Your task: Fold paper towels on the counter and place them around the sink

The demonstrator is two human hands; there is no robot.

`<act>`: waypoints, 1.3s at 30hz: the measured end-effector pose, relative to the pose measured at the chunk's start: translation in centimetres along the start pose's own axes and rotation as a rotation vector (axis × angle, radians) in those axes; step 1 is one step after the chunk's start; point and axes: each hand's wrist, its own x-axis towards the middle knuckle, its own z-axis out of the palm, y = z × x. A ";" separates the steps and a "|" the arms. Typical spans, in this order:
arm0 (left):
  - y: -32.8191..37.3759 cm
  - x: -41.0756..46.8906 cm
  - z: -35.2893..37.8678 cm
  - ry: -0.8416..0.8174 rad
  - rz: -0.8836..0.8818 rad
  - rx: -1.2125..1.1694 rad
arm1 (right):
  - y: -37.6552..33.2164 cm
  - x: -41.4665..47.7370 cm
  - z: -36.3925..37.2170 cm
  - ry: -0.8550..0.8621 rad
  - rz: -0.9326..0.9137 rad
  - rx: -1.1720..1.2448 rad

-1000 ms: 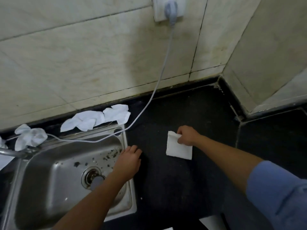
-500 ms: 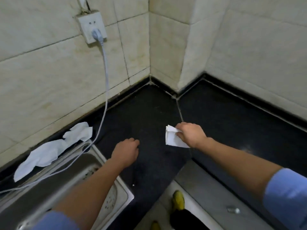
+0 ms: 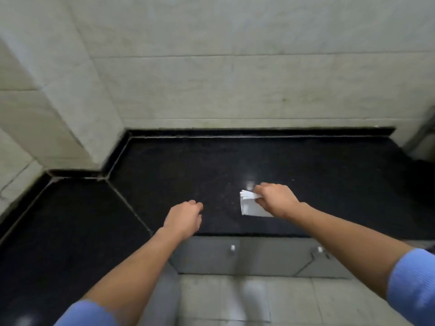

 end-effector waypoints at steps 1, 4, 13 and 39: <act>3.0 1.5 0.1 -0.003 0.041 0.003 | 2.9 -2.0 -0.1 0.004 0.044 -0.002; 13.2 5.5 0.4 0.000 0.161 0.002 | 11.5 -8.6 -0.4 0.013 0.160 -0.012; 41.1 12.4 0.3 -0.025 0.532 0.014 | 32.6 -25.8 -2.3 0.079 0.463 -0.010; 84.9 45.6 -8.0 0.172 0.954 -0.077 | 79.7 -33.6 -19.4 0.356 0.782 -0.082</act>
